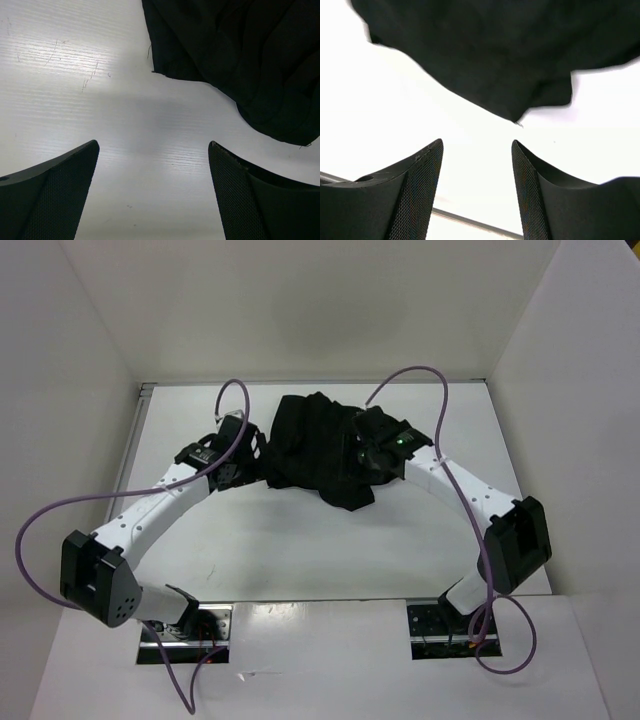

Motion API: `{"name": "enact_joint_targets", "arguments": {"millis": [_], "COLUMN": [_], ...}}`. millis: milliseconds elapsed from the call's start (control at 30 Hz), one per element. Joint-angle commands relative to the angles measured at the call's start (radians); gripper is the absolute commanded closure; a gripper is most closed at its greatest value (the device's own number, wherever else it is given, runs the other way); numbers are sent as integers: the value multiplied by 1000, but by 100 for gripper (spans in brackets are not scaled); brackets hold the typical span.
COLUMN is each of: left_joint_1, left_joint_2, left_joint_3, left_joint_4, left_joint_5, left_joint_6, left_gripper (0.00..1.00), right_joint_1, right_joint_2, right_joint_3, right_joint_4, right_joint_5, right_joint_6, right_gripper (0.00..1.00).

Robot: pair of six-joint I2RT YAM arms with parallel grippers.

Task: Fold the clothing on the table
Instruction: Flatten the skirt out

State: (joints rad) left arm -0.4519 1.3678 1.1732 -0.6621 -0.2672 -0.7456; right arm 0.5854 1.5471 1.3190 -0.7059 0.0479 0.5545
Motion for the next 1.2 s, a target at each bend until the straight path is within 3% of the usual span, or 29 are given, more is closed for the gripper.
{"name": "enact_joint_targets", "arguments": {"millis": [0, 467, 667, 800, 967, 1100, 1167], "left_joint_1": [5, 15, 24, 35, 44, 44, 53], "left_joint_2": [19, 28, 28, 19, 19, 19, 19], "left_joint_3": [28, 28, 17, 8, 8, -1, -10], "left_joint_4": [36, 36, 27, 27, 39, 68, 68], "left_joint_5": [25, 25, 25, 25, 45, 63, 75], "left_joint_6": [28, 55, 64, 65, 74, 74, 74], "left_gripper": [4, 4, 3, 3, 3, 3, 3], "right_joint_1": [16, 16, 16, 25, 39, 16, -71], "right_joint_2": [4, 169, 194, 142, 1, -54, -99], "right_joint_3": [-89, -69, -60, -23, 204, 402, 390], "right_joint_4": [-38, 135, 215, 243, 117, 51, 66], "right_joint_5": [-8, 102, 135, 135, 67, -113, -235], "right_joint_6": [44, 27, 18, -25, -105, -104, -32], "right_gripper": [37, 41, 67, 98, 100, 100, 100]}}
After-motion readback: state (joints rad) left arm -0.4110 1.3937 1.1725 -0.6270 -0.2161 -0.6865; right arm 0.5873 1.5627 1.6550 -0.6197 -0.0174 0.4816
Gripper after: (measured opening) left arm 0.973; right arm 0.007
